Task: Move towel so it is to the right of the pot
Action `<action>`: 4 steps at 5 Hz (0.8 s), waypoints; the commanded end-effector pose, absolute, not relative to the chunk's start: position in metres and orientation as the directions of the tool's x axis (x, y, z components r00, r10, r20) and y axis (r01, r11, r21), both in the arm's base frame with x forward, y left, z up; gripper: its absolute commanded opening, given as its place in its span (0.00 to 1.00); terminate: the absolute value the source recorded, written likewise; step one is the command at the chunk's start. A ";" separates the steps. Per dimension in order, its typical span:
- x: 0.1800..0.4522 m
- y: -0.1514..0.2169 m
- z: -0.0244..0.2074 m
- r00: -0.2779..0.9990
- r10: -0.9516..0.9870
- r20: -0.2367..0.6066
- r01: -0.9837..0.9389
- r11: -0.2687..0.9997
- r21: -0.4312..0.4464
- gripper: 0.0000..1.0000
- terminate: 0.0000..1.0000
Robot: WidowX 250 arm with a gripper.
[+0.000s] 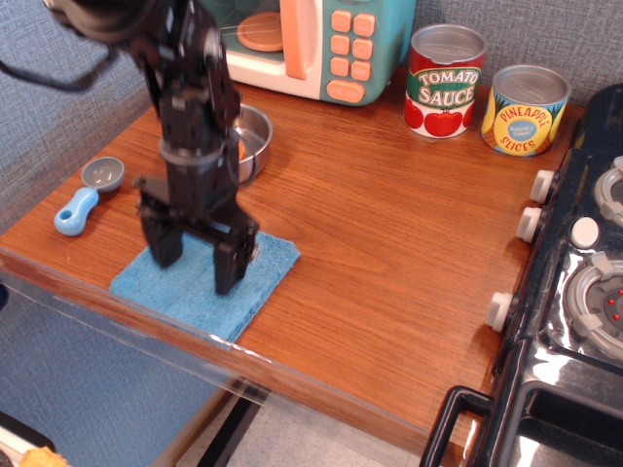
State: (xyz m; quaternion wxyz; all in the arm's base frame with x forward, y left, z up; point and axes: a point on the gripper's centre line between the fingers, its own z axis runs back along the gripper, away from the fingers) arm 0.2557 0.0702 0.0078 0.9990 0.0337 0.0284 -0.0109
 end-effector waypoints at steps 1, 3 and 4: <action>0.261 0.068 -0.024 0.993 -0.108 -0.038 0.110 0.991 0.074 1.00 0.00; 0.322 -0.007 -0.015 0.918 -0.387 0.086 0.394 0.913 -0.103 1.00 0.00; 0.352 -0.036 -0.007 0.897 -0.426 0.117 0.440 0.887 -0.142 1.00 0.00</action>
